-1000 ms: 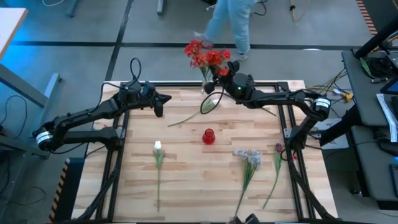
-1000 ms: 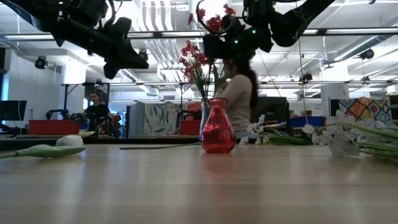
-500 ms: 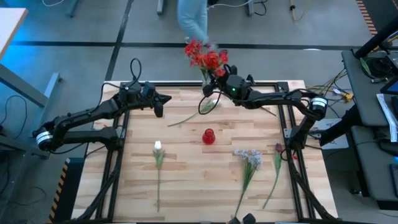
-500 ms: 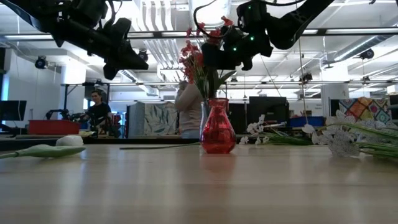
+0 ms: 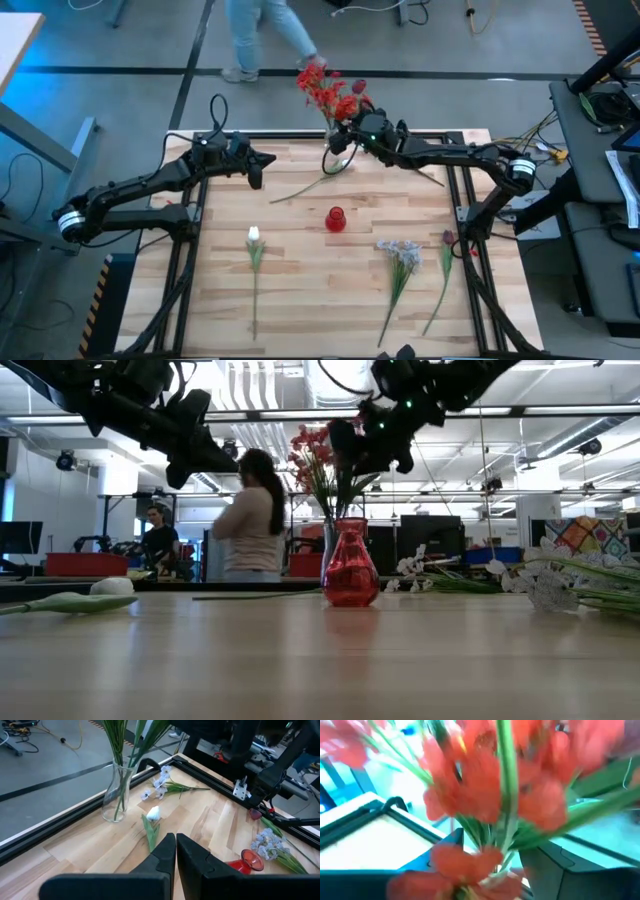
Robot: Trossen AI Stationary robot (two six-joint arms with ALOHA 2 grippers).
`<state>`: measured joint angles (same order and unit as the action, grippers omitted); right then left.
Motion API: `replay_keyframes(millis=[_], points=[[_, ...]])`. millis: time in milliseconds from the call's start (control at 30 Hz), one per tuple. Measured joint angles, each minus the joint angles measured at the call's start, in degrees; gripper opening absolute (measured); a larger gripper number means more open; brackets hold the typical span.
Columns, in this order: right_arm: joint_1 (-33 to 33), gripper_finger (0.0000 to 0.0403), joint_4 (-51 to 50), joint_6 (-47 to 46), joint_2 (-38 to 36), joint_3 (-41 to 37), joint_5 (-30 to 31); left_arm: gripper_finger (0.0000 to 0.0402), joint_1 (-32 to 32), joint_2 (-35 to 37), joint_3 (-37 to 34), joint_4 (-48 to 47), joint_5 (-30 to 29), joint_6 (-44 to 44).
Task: Sort flowers into vase by color
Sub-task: Put the red flowers into the transparent vase, then put the red tulip into the transparent vase
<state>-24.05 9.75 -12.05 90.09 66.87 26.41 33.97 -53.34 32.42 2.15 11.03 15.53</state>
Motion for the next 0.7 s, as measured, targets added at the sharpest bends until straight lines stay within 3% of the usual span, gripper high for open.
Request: replay_keyframes(millis=[267,700], points=[[0.02,0.0177,-19.6,-2.64,1.22,12.67,-1.43,0.0,-0.02,0.0,0.0,0.0,0.02,0.0],[2.17,0.0249,-48.28,-7.07,1.2,31.44,-5.52,0.0,-0.02,0.0,0.0,0.0,0.09,0.0]])
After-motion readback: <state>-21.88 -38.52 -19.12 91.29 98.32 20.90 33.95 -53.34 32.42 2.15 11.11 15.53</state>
